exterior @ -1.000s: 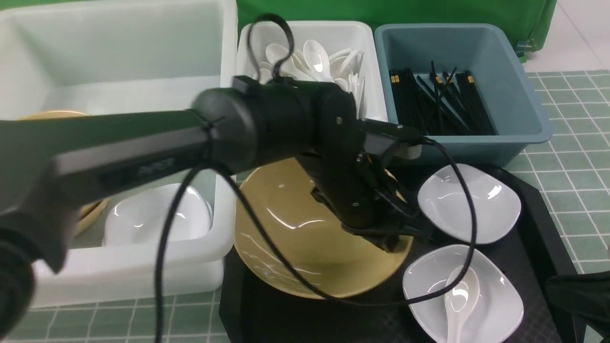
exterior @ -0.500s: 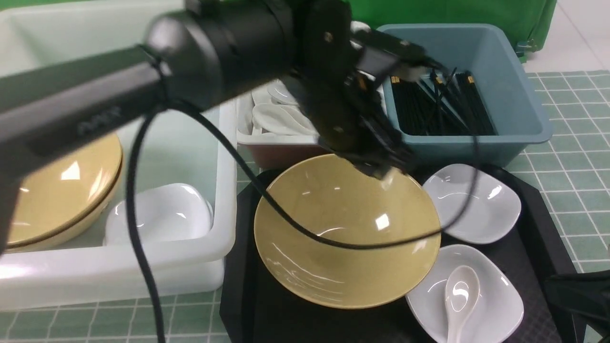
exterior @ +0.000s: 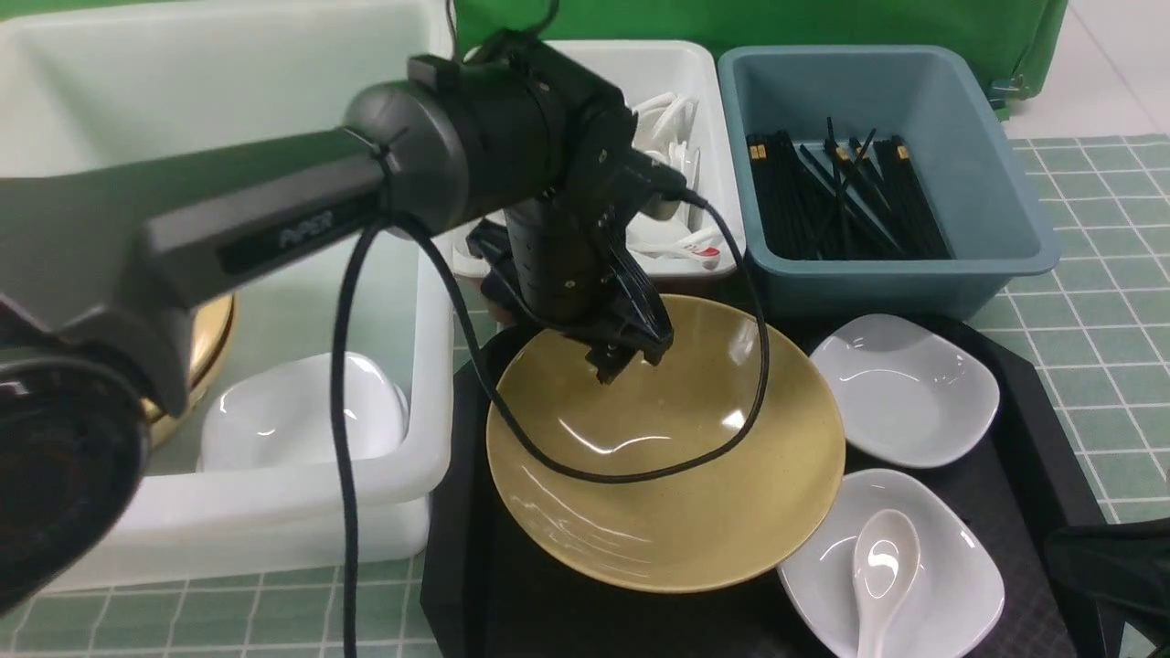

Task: On blue table put chopsticks spoon bowls plates into blue grey white boxes.
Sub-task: 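Grasp the large bowl on the tray by its rim, then place the tan bowl onto the bowl stack in the left bin with the left gripper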

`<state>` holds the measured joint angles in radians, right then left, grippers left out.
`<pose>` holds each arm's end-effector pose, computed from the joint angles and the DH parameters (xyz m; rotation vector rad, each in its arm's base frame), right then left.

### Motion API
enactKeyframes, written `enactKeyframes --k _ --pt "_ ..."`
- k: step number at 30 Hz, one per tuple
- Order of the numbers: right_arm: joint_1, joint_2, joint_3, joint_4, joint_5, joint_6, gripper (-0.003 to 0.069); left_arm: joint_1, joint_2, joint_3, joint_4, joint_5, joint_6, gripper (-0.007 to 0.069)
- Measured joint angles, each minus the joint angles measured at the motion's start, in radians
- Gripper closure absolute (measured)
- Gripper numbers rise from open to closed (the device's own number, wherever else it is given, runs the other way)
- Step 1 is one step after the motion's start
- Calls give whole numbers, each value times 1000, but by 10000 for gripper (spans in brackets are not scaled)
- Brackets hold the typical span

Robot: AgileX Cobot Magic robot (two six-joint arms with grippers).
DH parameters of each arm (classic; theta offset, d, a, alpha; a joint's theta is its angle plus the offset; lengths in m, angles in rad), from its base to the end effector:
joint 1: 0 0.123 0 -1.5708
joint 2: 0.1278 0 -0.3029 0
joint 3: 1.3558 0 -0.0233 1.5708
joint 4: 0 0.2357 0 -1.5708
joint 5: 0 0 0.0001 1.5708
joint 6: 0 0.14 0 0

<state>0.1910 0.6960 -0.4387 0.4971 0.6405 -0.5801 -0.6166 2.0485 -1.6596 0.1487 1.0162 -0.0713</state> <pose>0.1186 0.0636 0.2368 -0.5565 2.2391 0.3457 0.3689 -0.2399 0.1899 0.8549 2.7268 0.0612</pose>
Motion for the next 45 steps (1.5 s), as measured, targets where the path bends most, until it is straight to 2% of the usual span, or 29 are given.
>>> enactKeyframes --k 3,8,15,19,20,24,27,28,29,30,31,33,37,40,45 --pt "0 0 1 0 0 0 621 0 19 0 -32 0 8 152" --pt "0 0 1 0 0 -1 621 3 19 -5 -90 28 105 375" --pt "0 0 1 0 0 -1 621 -1 -83 -72 -114 137 120 589" --pt "0 0 1 0 0 -1 621 3 -198 -87 -82 143 142 616" --pt "0 0 1 0 0 -1 620 20 -264 -90 -53 143 168 617" --pt "0 0 1 1 0 -1 617 108 -392 -91 -91 150 187 618" --pt "0 0 1 1 0 -1 616 288 -509 -78 -149 153 196 619" --pt "0 0 1 1 -1 -1 615 409 -560 -53 -173 150 210 619" --pt "0 0 1 1 -2 -1 615 474 -583 -33 -189 148 216 619" --pt "0 0 1 1 -2 -1 615 491 -588 -27 -189 148 217 619" --pt "0 0 1 1 -4 -1 615 609 -621 17 -208 141 234 619" --pt "0 0 1 1 -8 -1 613 773 -660 107 -220 127 252 619" --pt "0 0 1 1 -25 -1 612 1013 -700 279 -273 47 266 618" --pt "0 0 1 2 -28 -1 612 1117 -701 397 -349 -65 268 618" --pt "0 0 1 2 -30 -1 612 1148 -684 511 -417 -226 272 618"
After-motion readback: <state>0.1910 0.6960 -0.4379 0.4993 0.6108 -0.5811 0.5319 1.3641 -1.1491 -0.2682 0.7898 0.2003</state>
